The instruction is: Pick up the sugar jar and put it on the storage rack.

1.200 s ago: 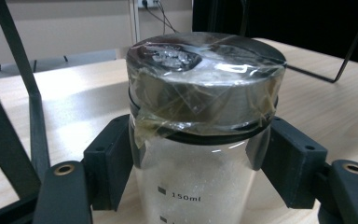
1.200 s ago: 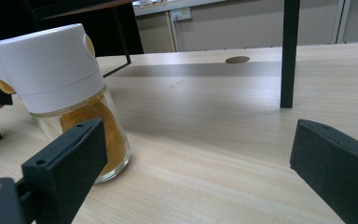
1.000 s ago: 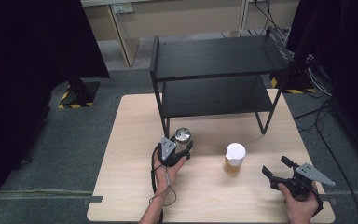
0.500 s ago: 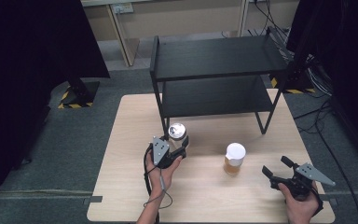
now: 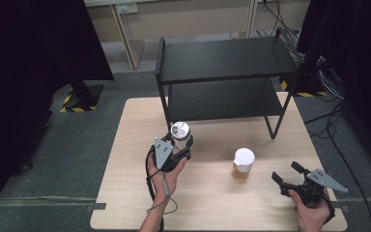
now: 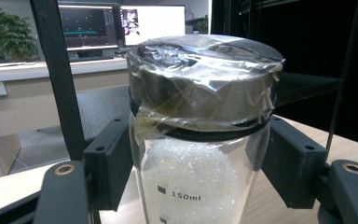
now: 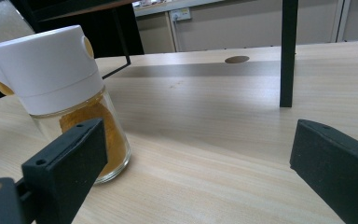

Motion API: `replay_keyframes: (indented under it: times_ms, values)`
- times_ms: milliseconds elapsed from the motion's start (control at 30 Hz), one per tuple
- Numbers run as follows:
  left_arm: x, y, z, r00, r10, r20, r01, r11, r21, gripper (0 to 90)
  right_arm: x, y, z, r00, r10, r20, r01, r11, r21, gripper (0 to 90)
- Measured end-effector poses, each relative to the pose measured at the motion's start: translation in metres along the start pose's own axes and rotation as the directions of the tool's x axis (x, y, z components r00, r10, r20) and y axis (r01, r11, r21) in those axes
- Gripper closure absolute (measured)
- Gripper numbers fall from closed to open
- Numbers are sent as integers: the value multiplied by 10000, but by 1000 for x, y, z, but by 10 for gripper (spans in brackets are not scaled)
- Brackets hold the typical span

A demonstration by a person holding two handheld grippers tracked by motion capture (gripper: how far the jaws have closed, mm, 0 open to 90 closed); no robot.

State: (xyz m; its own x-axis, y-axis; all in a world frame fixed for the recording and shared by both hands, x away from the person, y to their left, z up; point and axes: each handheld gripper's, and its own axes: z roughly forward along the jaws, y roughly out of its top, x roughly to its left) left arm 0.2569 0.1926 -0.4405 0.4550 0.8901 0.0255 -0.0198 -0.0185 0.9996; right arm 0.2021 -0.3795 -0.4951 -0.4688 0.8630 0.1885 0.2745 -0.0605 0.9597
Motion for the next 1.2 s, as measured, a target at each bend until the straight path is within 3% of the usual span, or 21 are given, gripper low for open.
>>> replay_keyframes:
  times_ms: [267, 867, 1200]
  values:
    - [-6, 21, -2, 9992, 337, -203, -337, 9994, 28, 308, -1, 0, 0, 10000, 38, -15, -38, 10000, -14, 43]
    - [-10, 66, -5, 9976, 448, -522, -467, 9983, -352, 308, -2, 0, 0, 9999, 113, -41, -113, 9999, -11, 43]
    - [-9, 82, -3, 9970, 532, -565, -564, 9968, -572, 309, -2, 0, 0, 9999, 164, -36, -164, 9999, -13, 43]
